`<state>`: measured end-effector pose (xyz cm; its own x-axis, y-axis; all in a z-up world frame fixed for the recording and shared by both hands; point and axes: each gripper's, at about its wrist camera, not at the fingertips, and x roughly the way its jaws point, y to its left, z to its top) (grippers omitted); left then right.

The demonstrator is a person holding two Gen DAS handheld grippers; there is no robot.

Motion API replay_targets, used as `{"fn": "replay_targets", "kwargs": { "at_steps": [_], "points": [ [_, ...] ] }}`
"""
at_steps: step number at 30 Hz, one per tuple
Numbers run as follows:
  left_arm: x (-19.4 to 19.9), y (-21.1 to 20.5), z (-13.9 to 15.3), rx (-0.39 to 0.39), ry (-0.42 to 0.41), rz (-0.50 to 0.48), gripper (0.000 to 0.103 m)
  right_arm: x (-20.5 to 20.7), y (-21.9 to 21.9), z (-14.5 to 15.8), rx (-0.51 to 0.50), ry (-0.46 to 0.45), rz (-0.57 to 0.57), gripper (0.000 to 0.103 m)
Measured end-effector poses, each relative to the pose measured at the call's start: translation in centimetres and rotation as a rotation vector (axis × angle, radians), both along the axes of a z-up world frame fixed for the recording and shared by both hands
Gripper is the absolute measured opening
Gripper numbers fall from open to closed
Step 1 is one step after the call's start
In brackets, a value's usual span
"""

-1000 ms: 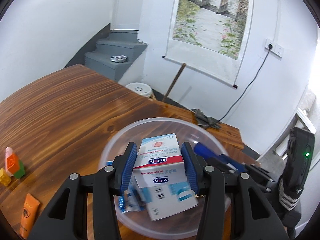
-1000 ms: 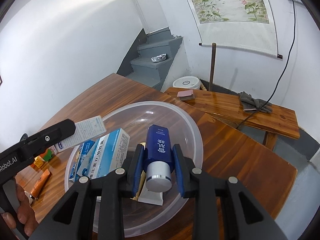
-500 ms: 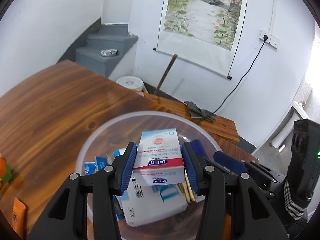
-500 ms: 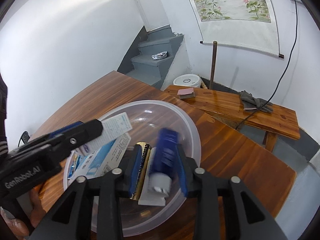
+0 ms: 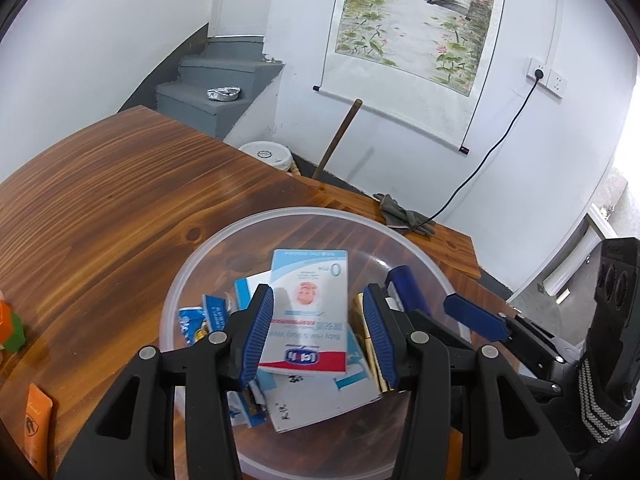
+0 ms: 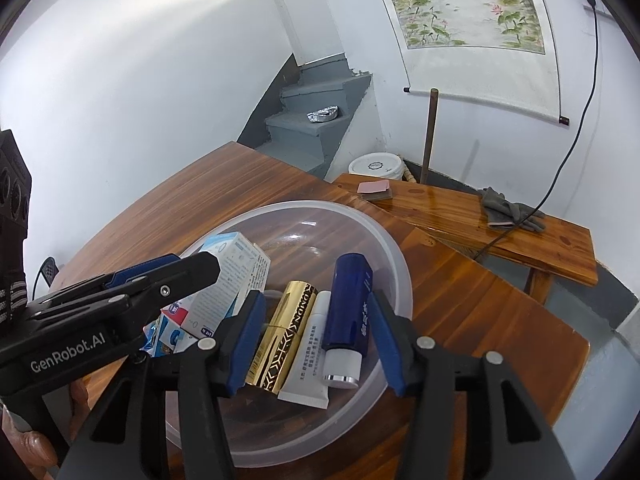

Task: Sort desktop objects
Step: 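Open both grippers to drop the box and bottle into the bowl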

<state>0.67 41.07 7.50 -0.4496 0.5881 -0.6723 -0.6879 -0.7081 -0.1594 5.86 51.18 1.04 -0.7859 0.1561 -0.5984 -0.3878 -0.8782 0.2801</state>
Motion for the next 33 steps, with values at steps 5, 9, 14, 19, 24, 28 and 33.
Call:
{"fn": "replay_targets", "kwargs": {
  "at_steps": [5,9,14,19,24,28,33],
  "points": [
    [-0.4,-1.1,0.0,-0.004,0.0,0.021,0.05,0.1,-0.4,0.3,0.008,0.006,-0.005,0.06],
    [-0.8,-2.1,-0.1,-0.005,-0.007,0.033,0.05,0.2,-0.8,0.5,0.018,0.01,-0.007,0.062],
    [-1.1,-3.4,-0.3,-0.011,-0.012,0.055,0.051,-0.2,-1.5,0.6,0.026,0.004,0.012,0.063],
    [-1.6,-5.0,-0.3,-0.006,-0.017,0.079,0.05,-0.6,-2.9,0.8,0.04,0.004,0.054,0.063],
    [-1.9,-6.2,-0.4,-0.008,-0.026,0.102,0.051,-1.1,-4.4,0.7,0.053,-0.008,0.104,0.064],
    [-2.1,-6.9,-0.5,-0.008,-0.03,0.106,0.051,-1.6,-5.5,0.1,0.079,-0.047,0.134,0.065],
    [-2.2,-7.6,-0.5,-0.013,-0.03,0.104,0.051,-3.1,-5.4,-0.2,0.103,-0.097,0.116,0.065]
  ]
}}
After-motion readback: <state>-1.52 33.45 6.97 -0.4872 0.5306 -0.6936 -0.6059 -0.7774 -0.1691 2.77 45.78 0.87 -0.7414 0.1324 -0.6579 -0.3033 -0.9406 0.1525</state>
